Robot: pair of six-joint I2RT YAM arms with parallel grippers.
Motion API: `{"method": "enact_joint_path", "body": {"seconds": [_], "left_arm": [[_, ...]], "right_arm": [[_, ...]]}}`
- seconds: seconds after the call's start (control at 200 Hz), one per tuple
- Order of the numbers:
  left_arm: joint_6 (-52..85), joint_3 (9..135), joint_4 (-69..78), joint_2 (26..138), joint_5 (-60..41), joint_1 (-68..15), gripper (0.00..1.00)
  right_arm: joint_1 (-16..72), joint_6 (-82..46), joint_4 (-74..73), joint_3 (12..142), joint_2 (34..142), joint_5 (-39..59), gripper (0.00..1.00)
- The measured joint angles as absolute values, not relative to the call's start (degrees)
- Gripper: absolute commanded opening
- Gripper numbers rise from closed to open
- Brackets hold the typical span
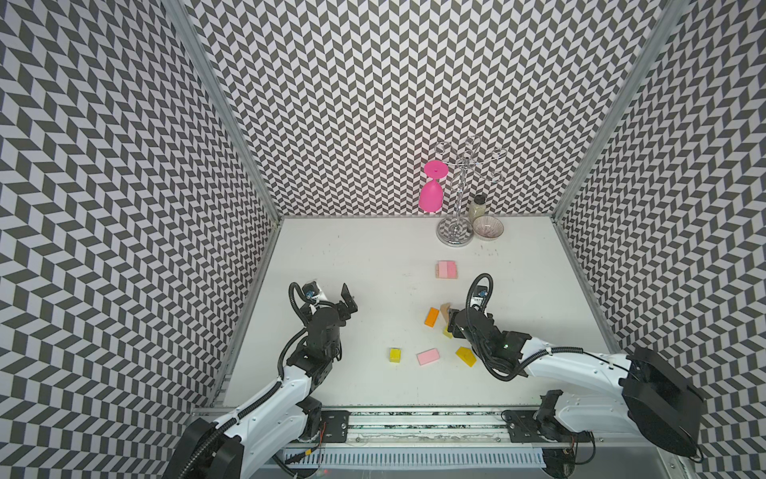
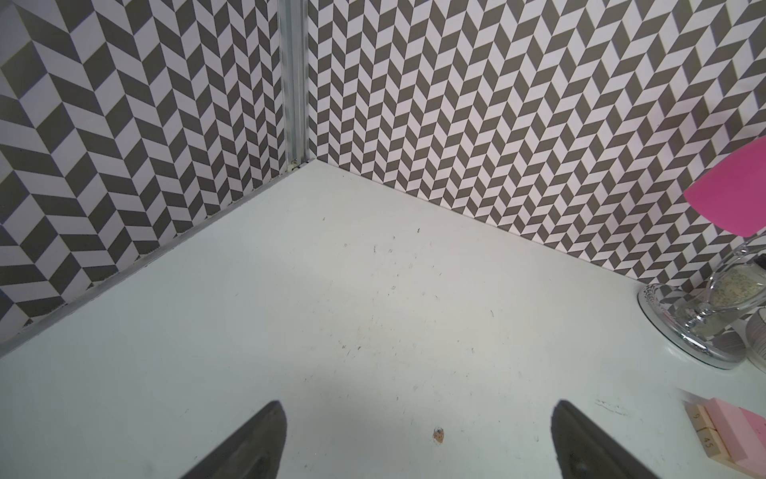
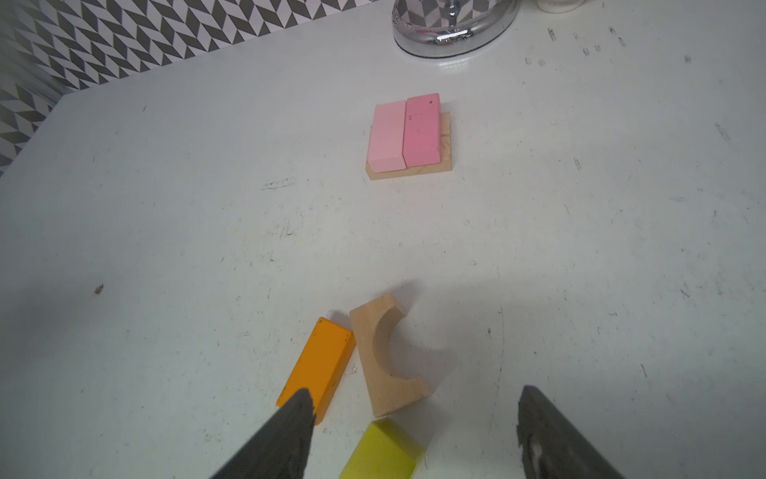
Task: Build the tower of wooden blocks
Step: 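Move the right gripper over the orange block while the left gripper draws back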
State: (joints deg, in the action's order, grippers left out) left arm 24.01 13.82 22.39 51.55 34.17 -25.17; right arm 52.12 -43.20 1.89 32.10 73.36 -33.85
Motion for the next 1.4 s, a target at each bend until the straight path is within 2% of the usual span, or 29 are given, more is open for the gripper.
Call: {"method": "enact_joint_path", "body": {"seconds": [0.326,0.456,0.716,0.957,1.077,1.177,1.402], "left_arm": [[25.02,12.16,19.81,42.83,34.20,-25.63,1.00],[25.04,10.35,19.84,39.53,34.15,-25.63,1.00],[25.04,9.80,19.88,40.23,34.20,-25.63,1.00],[24.97,10.04,20.12,44.18,34.28,-25.63,1.00],[24.97,10.37,20.49,45.54,34.68,-25.63,1.00],[24.97,10.41,20.78,45.98,34.87,-25.63,1.00],[24.95,10.41,20.97,46.06,34.87,-25.63,1.00]], "right_arm": [[64.58,-46.30,3.18,34.85,73.60,-41.01,0.72],[67.44,-47.81,5.10,35.09,73.60,-41.65,0.64],[67.75,-49.63,7.25,36.67,79.18,-39.62,0.60],[67.75,-54.22,16.64,51.79,92.53,-41.17,0.56],[67.75,-56.21,22.87,61.19,99.63,-43.27,0.57],[67.75,-59.20,27.79,65.63,103.61,-45.30,0.62],[67.22,-62.52,32.05,61.49,102.85,-47.35,0.64]]}}
